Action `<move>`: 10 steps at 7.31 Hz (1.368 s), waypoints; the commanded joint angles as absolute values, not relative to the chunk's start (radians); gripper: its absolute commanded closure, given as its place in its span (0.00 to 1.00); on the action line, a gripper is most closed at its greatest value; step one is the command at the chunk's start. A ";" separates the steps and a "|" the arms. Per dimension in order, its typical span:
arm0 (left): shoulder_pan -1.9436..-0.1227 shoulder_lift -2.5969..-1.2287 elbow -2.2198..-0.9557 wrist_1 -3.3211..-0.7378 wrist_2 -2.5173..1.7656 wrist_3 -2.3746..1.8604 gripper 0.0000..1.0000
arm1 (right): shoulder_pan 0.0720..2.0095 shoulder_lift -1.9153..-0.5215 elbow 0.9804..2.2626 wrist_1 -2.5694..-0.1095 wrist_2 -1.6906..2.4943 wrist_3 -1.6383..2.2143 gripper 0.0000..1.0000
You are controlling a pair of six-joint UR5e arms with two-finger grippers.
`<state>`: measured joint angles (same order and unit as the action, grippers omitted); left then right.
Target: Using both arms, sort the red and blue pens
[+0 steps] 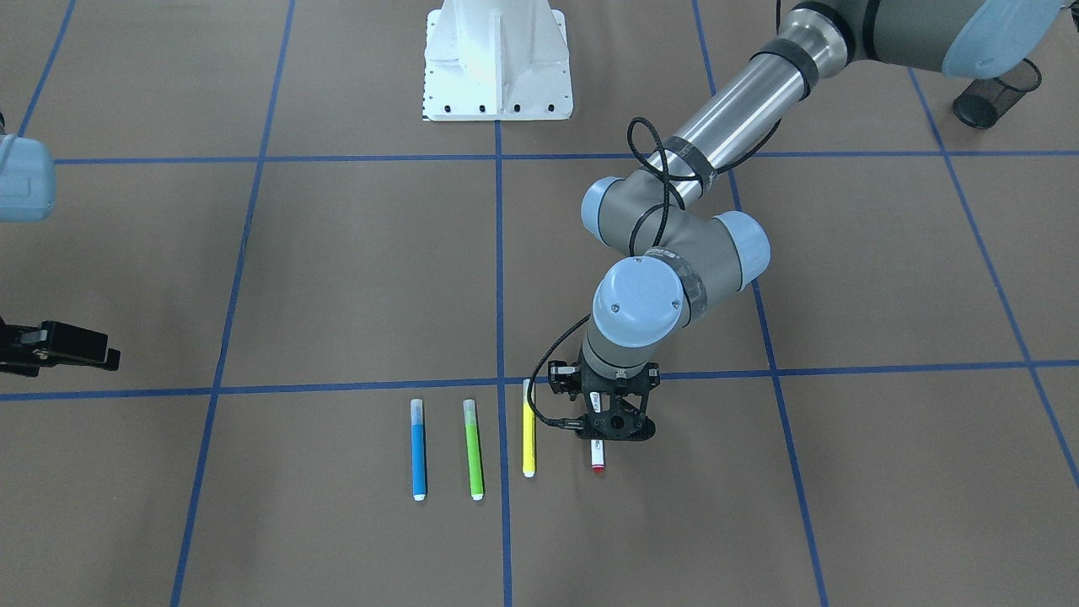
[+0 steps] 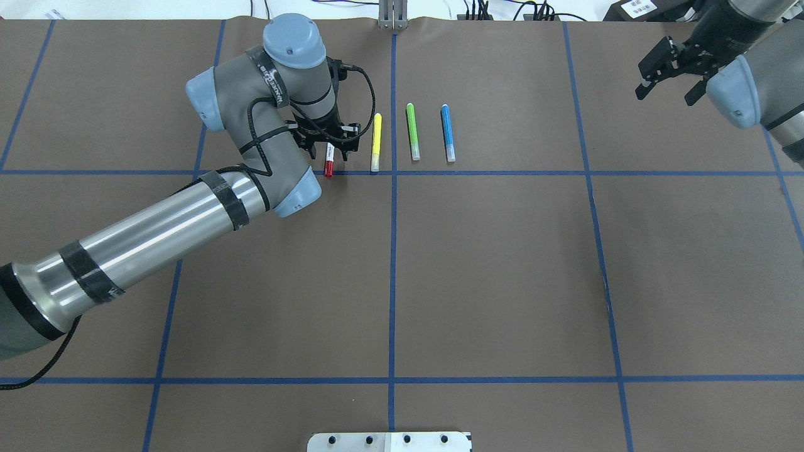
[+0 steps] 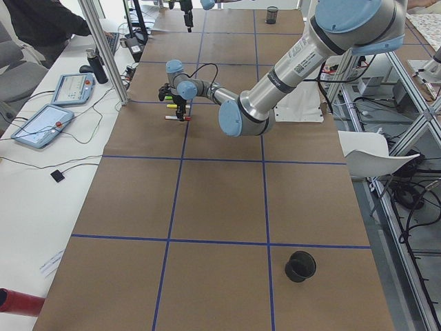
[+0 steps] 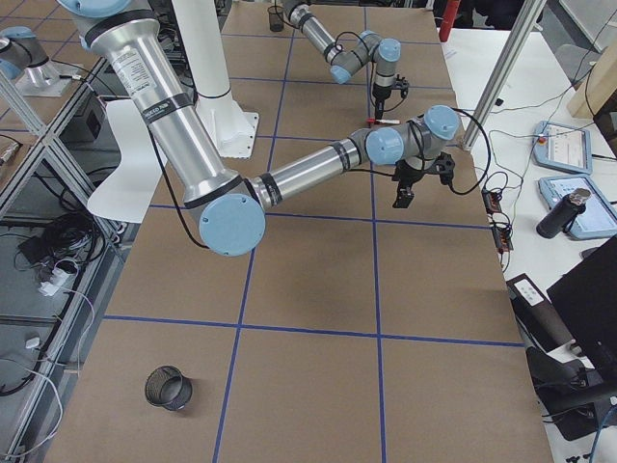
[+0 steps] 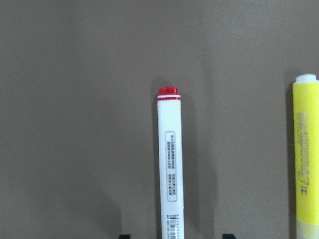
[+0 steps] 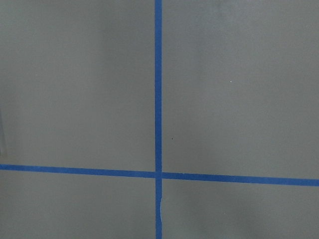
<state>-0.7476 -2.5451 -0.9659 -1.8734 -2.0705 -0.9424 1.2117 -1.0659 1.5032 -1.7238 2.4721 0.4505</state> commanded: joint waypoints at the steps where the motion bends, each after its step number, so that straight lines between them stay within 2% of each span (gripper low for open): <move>1: -0.745 -2.543 -0.965 -1.875 -2.071 -0.943 0.44 | 1.204 -1.058 1.502 -1.721 2.473 0.460 0.00; 2: -0.746 -2.543 -0.965 -1.875 -2.071 -0.945 0.45 | 1.203 -1.055 1.502 -1.721 2.473 0.460 0.00; 4: -0.746 -2.543 -0.965 -1.873 -2.071 -0.945 0.55 | 1.200 -1.051 1.502 -1.721 2.473 0.460 0.00; 9: -0.742 -2.540 -0.966 -1.868 -2.069 -0.948 0.58 | 1.200 -1.051 1.503 -1.721 2.473 0.460 0.00; 10: -0.742 -2.540 -0.969 -1.867 -2.071 -0.948 0.79 | 1.200 -1.051 1.503 -1.721 2.473 0.460 0.00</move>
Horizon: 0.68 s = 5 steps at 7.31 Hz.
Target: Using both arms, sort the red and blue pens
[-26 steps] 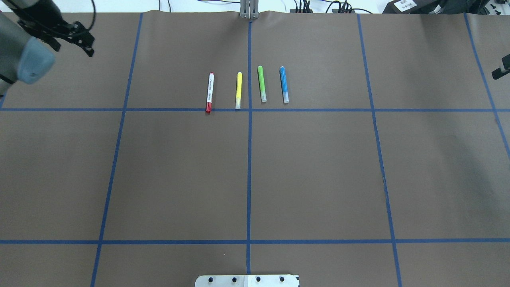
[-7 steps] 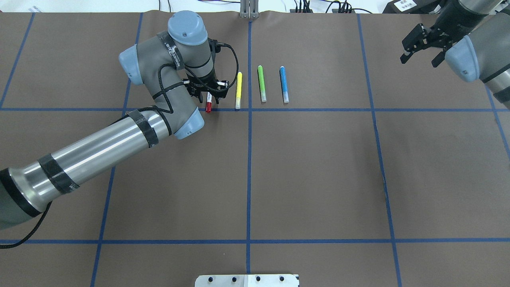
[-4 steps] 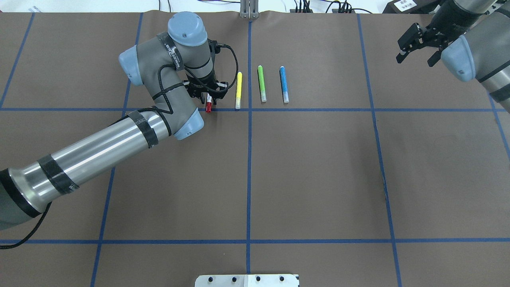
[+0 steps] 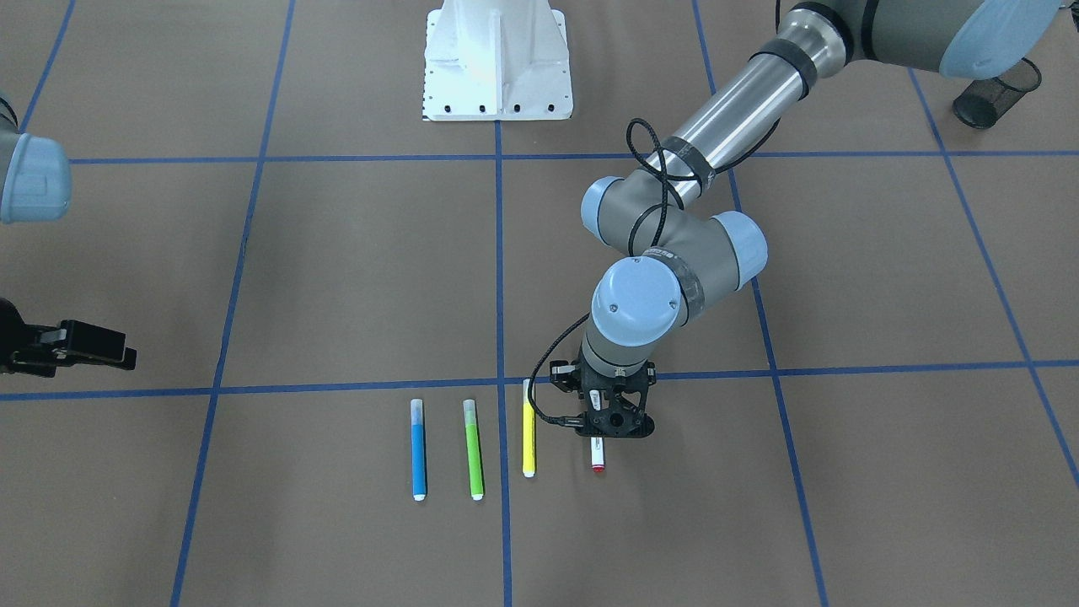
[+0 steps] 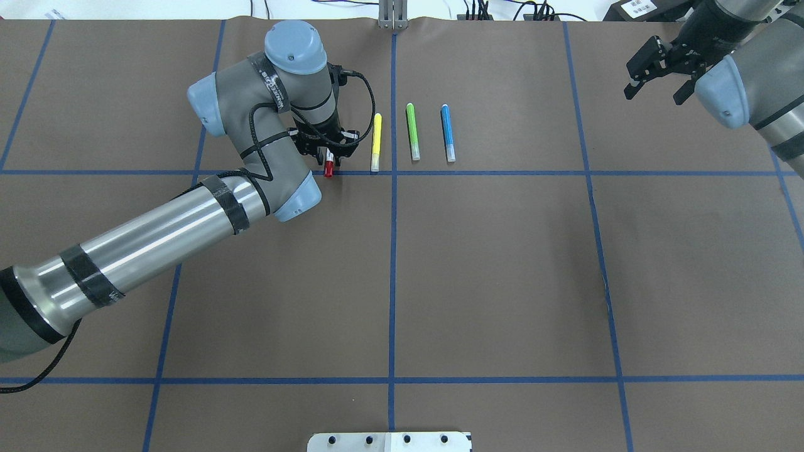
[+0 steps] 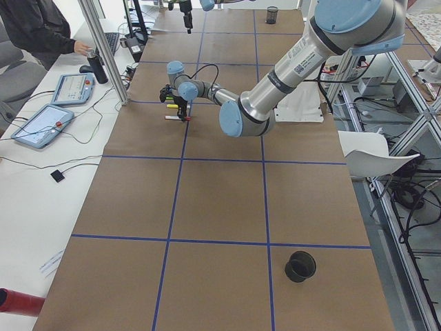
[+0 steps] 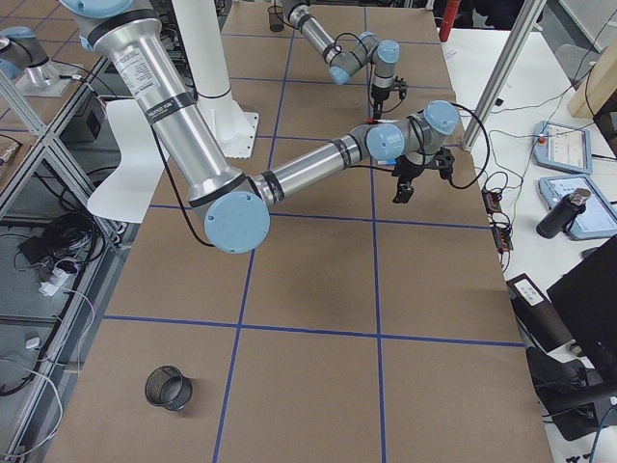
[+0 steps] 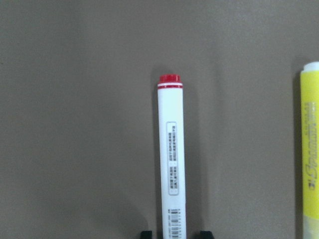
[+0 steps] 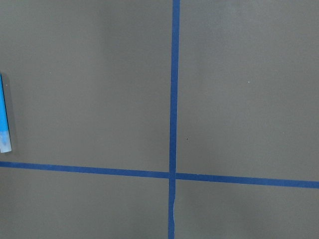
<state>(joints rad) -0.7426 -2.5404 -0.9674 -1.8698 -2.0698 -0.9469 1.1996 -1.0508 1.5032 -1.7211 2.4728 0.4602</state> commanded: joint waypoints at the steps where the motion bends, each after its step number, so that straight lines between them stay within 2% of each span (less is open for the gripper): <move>1: -0.744 -2.539 -0.971 -1.868 -2.071 -0.948 1.00 | 1.200 -1.051 1.502 -1.721 2.473 0.460 0.00; 3: -0.750 -2.539 -0.994 -1.868 -2.072 -0.991 1.00 | 1.200 -1.049 1.503 -1.720 2.473 0.460 0.00; 5: -0.781 -2.539 -1.075 -1.763 -2.086 -0.997 1.00 | 1.200 -1.039 1.505 -1.657 2.470 0.481 0.01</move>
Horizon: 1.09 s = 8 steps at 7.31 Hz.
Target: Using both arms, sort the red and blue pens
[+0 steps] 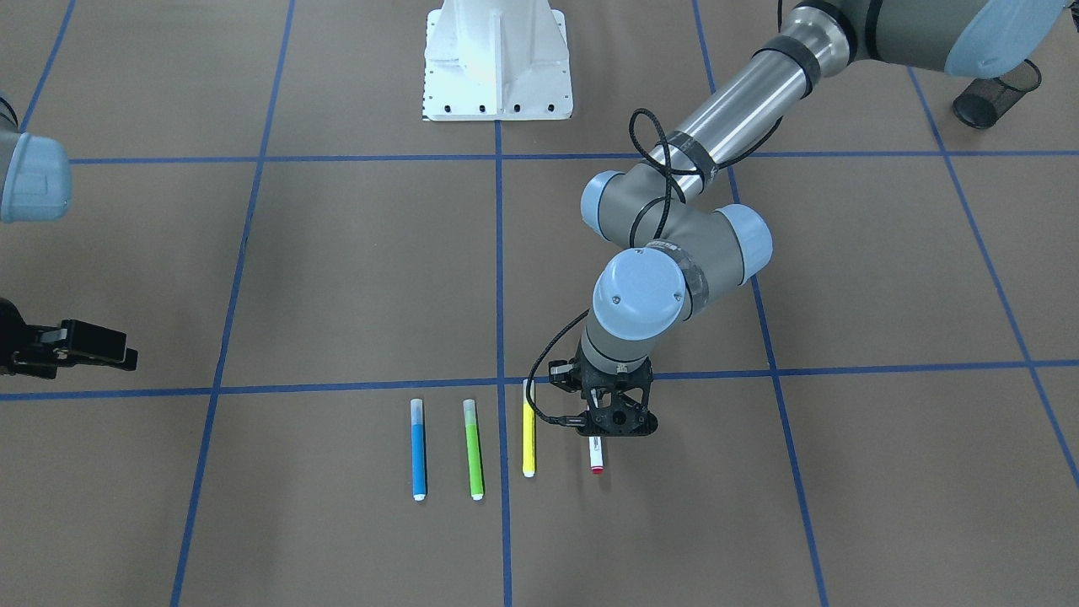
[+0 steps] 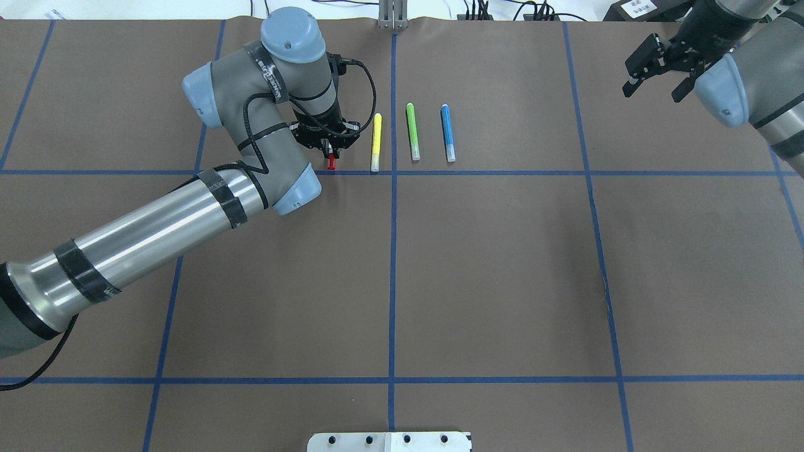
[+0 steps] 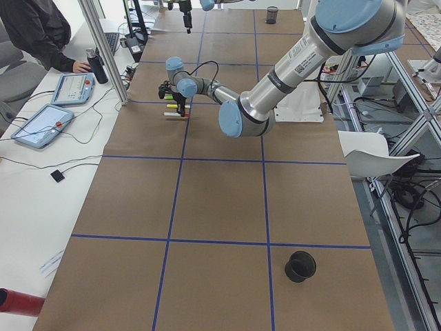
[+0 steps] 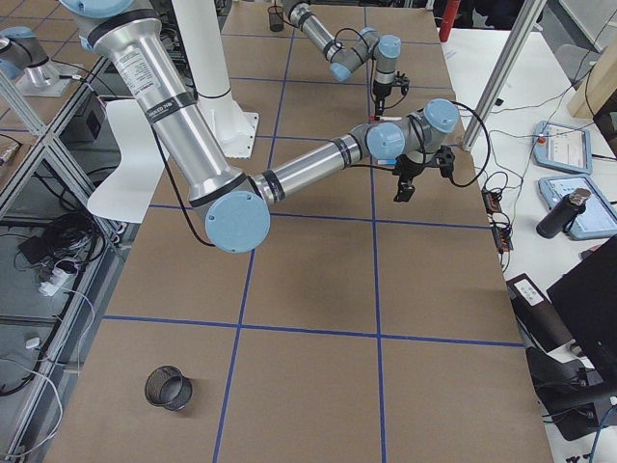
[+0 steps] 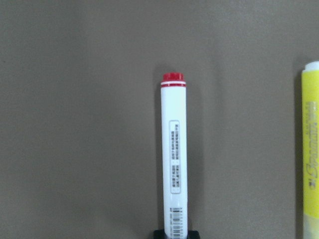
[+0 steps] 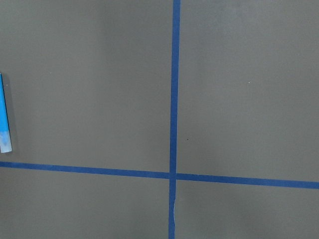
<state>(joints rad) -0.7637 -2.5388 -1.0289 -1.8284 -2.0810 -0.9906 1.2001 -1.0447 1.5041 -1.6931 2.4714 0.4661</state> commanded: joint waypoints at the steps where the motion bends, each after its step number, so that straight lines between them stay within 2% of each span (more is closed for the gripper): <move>1: -0.804 -2.511 -1.147 -1.679 -2.098 -0.996 1.00 | 1.195 -1.031 1.505 -1.599 2.427 0.512 0.01; 2: -0.833 -2.450 -1.234 -1.655 -2.120 -0.989 1.00 | 1.148 -1.004 1.496 -1.562 2.355 0.605 0.01; 5: -0.920 -2.315 -1.456 -1.512 -2.146 -0.980 1.00 | 1.022 -0.893 1.341 -1.368 2.229 0.829 0.01; 8: -1.001 -2.267 -1.502 -1.442 -2.208 -0.934 1.00 | 0.928 -0.795 1.261 -1.359 2.129 0.893 0.02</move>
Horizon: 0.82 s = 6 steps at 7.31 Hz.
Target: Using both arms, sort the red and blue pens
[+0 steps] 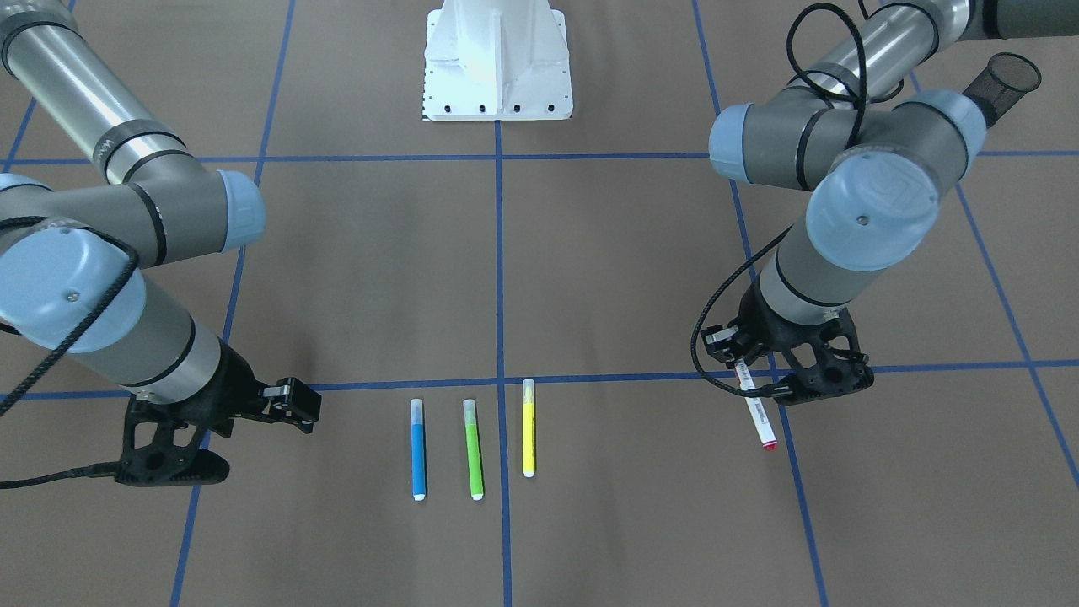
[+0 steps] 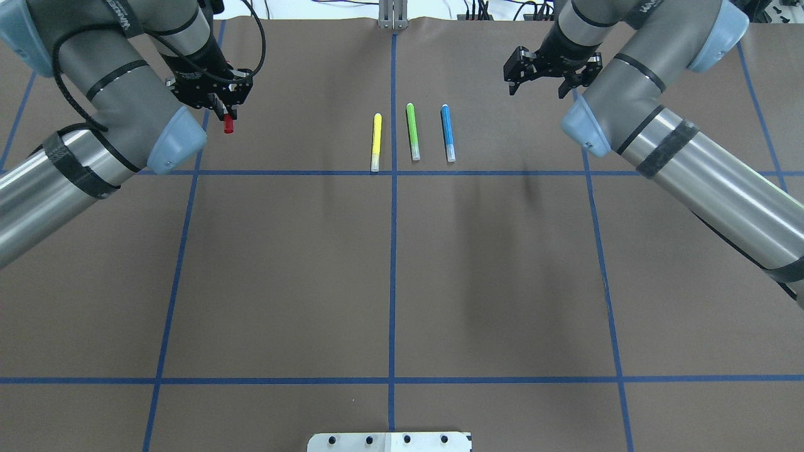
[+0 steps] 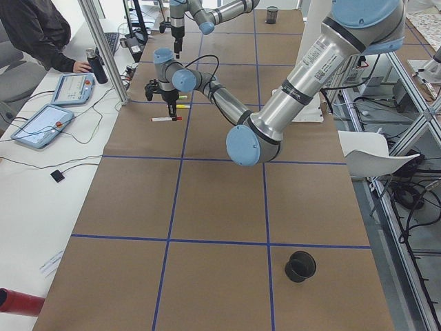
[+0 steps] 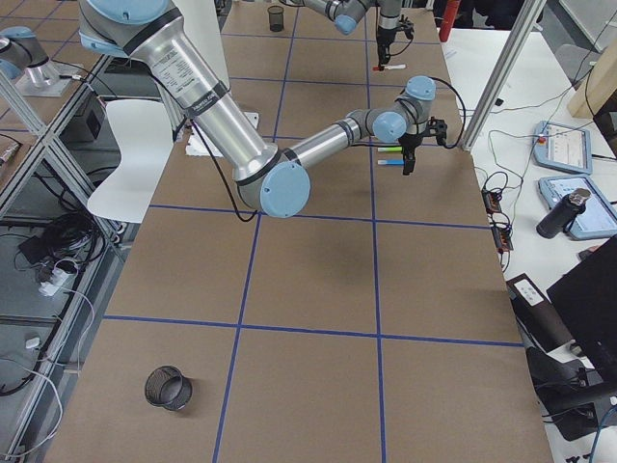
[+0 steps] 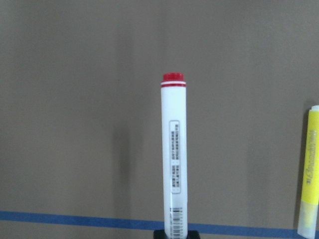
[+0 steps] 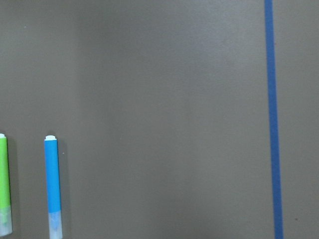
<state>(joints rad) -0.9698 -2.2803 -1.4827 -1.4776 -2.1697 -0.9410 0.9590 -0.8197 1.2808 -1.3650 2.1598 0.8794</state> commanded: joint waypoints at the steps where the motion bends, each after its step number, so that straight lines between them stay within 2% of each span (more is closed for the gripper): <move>1: -1.028 -2.261 -1.511 -1.443 -2.220 -0.933 1.00 | 0.896 -0.775 1.255 -1.359 2.088 0.893 0.02; 2: -1.052 -2.226 -1.525 -1.440 -2.218 -0.931 1.00 | 0.873 -0.731 1.209 -1.359 2.060 0.900 0.02; 4: -1.090 -2.082 -1.633 -1.440 -2.217 -0.930 1.00 | 0.864 -0.723 1.161 -1.307 2.056 0.907 0.03; 6: -1.118 -2.040 -1.664 -1.434 -2.217 -0.887 1.00 | 0.854 -0.695 1.109 -1.295 2.052 0.913 0.05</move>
<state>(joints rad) -1.0991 -2.0665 -1.6475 -1.4377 -2.2166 -0.9055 0.8612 -0.7128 1.1464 -1.3065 2.0549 0.9074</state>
